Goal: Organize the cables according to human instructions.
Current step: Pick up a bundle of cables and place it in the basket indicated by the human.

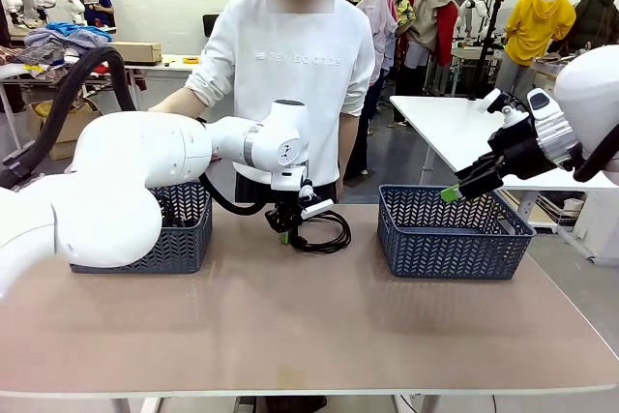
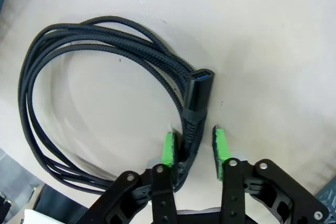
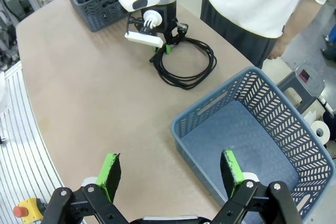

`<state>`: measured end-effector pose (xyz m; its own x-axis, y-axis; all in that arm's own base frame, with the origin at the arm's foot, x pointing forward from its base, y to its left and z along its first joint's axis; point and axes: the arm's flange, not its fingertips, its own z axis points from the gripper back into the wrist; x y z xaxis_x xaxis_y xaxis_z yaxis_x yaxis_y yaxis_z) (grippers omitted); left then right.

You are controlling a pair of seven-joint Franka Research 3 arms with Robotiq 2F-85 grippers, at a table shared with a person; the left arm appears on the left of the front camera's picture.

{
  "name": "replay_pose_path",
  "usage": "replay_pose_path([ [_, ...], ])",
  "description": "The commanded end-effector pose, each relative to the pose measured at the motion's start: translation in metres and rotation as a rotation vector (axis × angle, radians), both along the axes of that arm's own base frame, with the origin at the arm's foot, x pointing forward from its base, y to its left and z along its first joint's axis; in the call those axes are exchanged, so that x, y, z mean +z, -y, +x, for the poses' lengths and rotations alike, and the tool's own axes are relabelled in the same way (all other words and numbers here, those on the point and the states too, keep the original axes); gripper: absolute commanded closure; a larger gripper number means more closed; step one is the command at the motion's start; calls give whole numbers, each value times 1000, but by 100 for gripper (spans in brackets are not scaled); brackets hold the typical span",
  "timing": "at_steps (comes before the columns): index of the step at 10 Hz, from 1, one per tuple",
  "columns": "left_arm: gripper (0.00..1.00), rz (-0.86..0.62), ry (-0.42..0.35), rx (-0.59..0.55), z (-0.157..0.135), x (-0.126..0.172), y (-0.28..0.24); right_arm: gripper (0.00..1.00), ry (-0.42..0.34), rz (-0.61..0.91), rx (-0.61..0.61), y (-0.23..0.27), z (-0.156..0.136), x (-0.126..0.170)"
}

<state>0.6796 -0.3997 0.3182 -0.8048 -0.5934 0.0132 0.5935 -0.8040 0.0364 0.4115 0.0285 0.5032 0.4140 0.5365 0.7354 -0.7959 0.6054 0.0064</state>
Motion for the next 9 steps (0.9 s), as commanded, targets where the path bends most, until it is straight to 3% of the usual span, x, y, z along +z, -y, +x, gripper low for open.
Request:
replay_pose_path([
  [1,83,25,11,6,12,2,5,0,22,23,17,1,2,-2],
  [2,100,24,5,6,12,2,5,0,22,23,17,1,2,-2],
  [5,100,31,29,12,10,16,5,0,22,23,17,1,2,-2],
  [7,100,-1,60,40,0,43,4,0,22,23,17,1,2,-2],
  [9,100,11,71,231,-18,86,-5,0,22,23,17,1,2,-2],
])
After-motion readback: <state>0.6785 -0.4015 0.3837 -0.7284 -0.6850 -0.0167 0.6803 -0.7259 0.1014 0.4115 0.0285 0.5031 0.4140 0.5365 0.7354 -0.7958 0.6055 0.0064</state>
